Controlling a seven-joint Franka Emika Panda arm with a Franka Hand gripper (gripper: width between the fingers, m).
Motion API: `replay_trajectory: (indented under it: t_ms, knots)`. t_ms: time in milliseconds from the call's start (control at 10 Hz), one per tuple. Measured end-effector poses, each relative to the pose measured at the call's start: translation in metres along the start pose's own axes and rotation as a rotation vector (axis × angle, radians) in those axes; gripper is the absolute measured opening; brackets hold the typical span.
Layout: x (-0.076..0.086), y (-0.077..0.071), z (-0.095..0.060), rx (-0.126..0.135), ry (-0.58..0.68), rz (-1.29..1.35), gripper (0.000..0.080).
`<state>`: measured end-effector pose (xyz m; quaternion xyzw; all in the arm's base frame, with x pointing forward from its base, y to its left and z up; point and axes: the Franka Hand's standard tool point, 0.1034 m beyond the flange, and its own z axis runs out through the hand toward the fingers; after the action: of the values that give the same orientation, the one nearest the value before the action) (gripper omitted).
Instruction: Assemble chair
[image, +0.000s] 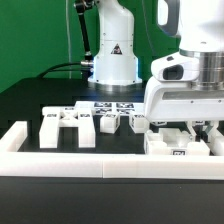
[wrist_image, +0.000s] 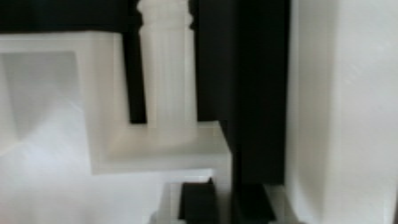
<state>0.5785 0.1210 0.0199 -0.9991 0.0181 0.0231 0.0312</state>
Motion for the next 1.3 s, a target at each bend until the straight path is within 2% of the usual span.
replay_trajectory:
  t_ms: [400,500,600,700,800,900,1100,1300]
  knots:
    - [0.005,0.0,-0.003,0.002,0.005,0.001,0.0034]
    - [0.005,0.002,-0.003,-0.001,0.006,0.002,0.0118]
    - [0.006,0.007,-0.003,-0.006,0.004,0.008,0.0331]
    - [0.006,0.012,-0.003,-0.012,0.001,0.016,0.0331]
    - [0.006,0.018,-0.004,-0.017,-0.001,0.023,0.052]
    - [0.006,0.02,-0.009,-0.02,-0.009,0.029,0.0621]
    - [0.002,0.021,-0.034,-0.021,-0.025,0.034,0.0643]
    - [-0.006,0.028,-0.063,-0.022,-0.032,0.043,0.0648]
